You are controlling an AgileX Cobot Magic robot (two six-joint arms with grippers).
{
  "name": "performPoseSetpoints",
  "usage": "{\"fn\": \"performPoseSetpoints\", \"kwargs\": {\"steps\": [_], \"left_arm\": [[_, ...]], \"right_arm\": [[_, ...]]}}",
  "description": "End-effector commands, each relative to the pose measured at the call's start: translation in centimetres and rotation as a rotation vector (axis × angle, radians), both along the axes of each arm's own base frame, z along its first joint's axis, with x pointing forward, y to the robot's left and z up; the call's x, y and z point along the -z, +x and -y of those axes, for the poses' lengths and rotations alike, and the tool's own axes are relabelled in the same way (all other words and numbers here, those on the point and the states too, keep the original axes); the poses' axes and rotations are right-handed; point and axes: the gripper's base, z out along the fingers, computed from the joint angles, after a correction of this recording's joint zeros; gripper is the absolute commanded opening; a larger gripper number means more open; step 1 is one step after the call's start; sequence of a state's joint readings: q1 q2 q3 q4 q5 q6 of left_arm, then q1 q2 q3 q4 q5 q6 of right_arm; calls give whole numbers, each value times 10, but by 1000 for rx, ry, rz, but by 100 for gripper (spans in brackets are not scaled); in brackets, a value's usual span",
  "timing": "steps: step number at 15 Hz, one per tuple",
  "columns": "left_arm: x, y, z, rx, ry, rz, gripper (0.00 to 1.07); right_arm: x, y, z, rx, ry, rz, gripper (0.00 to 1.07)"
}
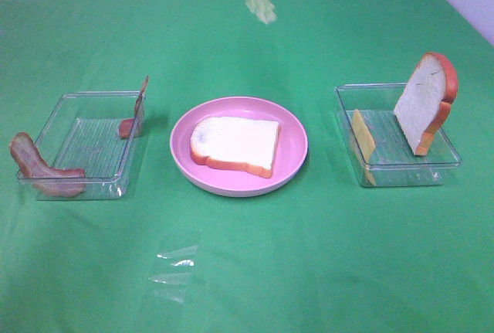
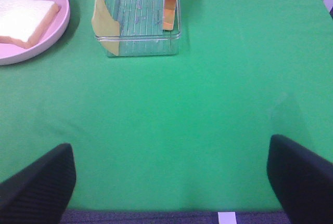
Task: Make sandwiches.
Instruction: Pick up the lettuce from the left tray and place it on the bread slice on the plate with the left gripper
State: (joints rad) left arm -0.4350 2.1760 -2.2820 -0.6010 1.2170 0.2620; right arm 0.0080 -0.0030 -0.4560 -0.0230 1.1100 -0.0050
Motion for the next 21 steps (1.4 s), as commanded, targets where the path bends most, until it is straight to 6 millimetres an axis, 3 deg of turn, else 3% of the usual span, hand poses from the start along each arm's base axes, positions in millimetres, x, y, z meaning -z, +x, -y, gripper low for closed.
{"fn": "performPoseSetpoints", "kwargs": {"steps": [1,6,8,13,17,21], "left_arm": [[37,-9,33,126,49,-87,0],[96,-10,62,192,114,-196,0],[121,-7,65,200,146,-244,0],[161,2,56,188,327,-248,0],[171,6,49,152,421,-232,0],[175,13,37,-15,544,-238,0]], "right_arm": [[1,-3,0,-3,-6,23,96],[1,-3,0,-3,-6,23,96],[1,-3,0,-3,-6,23,96],[1,-3,0,-3,-6,23,96],[1,-3,0,-3,-6,23,96],[1,-3,0,-3,-6,23,96]]}}
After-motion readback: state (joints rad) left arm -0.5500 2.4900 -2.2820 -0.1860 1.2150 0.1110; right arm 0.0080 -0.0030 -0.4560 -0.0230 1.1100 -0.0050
